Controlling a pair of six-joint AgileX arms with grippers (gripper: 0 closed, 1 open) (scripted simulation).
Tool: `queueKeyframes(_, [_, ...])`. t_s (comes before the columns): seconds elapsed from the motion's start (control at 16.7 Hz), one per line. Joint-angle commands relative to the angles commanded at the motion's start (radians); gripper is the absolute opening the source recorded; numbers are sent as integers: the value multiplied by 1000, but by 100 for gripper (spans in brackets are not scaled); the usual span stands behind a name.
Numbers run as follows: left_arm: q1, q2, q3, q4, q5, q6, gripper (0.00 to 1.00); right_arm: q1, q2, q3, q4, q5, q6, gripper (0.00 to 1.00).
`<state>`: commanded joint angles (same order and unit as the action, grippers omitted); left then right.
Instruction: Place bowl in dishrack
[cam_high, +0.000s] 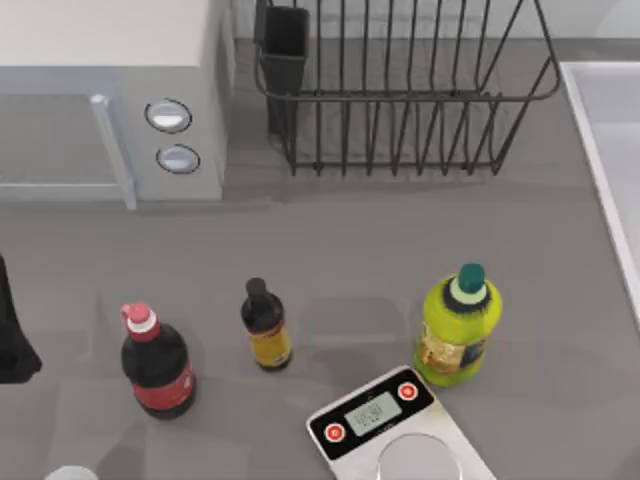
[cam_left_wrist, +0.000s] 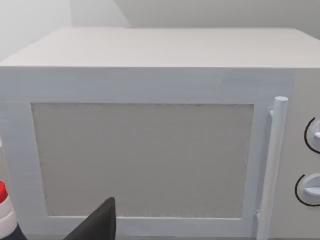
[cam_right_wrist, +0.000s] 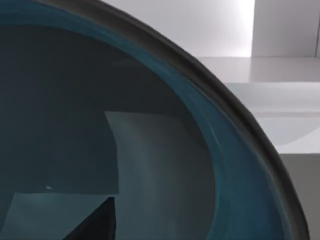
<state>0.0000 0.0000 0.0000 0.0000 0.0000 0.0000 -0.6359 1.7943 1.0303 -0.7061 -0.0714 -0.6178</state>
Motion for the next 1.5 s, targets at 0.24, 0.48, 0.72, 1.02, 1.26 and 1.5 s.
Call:
queueKeyframes(0.24, [0, 0, 0, 0, 0, 0, 100, 0, 0, 0, 0, 0, 0, 92])
queueKeyframes(0.48, [0, 0, 0, 0, 0, 0, 100, 0, 0, 0, 0, 0, 0, 62])
queueKeyframes(0.72, [0, 0, 0, 0, 0, 0, 100, 0, 0, 0, 0, 0, 0, 32])
queueKeyframes(1.02, [0, 0, 0, 0, 0, 0, 100, 0, 0, 0, 0, 0, 0, 0])
queueKeyframes(1.26, [0, 0, 0, 0, 0, 0, 100, 0, 0, 0, 0, 0, 0, 0])
queueKeyframes(1.5, [0, 0, 0, 0, 0, 0, 100, -1, -3, -1, 0, 0, 0, 0])
